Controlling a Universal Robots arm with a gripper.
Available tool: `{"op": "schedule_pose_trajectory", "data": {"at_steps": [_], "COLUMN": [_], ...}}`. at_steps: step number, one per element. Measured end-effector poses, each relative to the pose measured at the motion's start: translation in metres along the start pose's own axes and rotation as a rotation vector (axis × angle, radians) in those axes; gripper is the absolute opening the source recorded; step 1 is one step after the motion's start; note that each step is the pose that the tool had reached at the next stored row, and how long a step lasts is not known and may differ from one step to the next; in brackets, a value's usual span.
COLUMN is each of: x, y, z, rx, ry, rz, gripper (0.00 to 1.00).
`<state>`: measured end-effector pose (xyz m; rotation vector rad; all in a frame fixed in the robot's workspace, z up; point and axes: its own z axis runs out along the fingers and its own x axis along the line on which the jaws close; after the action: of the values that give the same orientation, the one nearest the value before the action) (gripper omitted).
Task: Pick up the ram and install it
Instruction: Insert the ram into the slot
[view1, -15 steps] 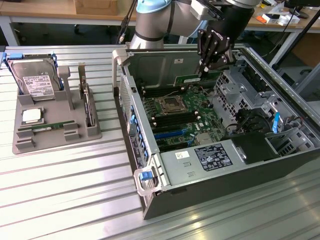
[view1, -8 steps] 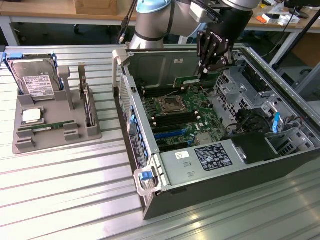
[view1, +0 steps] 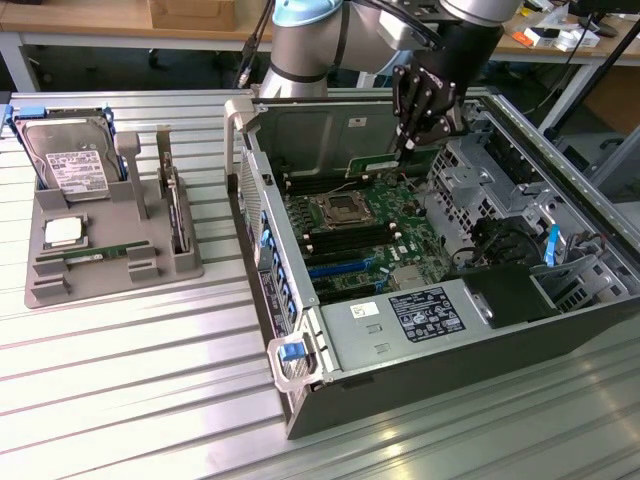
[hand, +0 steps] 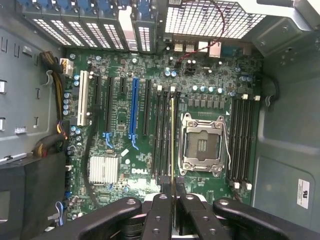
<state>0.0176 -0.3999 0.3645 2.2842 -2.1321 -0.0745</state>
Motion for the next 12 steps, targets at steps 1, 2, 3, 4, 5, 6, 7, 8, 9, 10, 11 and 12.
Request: {"op": "schedule_pose_trajectory", "data": {"at_steps": [1, 2, 3, 4, 5, 6, 7, 8, 9, 10, 11, 12], "x": [0.0000, 0.0000, 0.0000, 0.0000, 0.0001, 0.0001, 0.0001, 0.0001, 0.0001, 0.0001, 0.0001, 0.0002], "y": [0.0000, -0.0001, -0.0001, -0.0001, -0.0001, -0.0001, -0.0002, -0.0002, -0.0002, -0.0003, -0.0003, -0.0003], "z": [0.0005, 0.0010, 0.0014, 0.0020, 0.0025, 0.0029, 0.0035, 0.0042, 0.0047, 0.0052, 0.0059, 0.0065], "rx": [0.0000, 0.0000, 0.0000, 0.0000, 0.0000, 0.0000, 0.0000, 0.0000, 0.0000, 0.0000, 0.0000, 0.0000], "ry": [0.0000, 0.0000, 0.0000, -0.0001, -0.0001, 0.0000, 0.0000, 0.0000, 0.0000, 0.0000, 0.0000, 0.0000], "rz": [0.000, 0.000, 0.000, 0.000, 0.000, 0.000, 0.000, 0.000, 0.000, 0.000, 0.000, 0.000], "gripper": [0.12, 0.12, 0.12, 0.12, 0.12, 0.12, 0.12, 0.12, 0.12, 0.12, 0.12, 0.12]}}
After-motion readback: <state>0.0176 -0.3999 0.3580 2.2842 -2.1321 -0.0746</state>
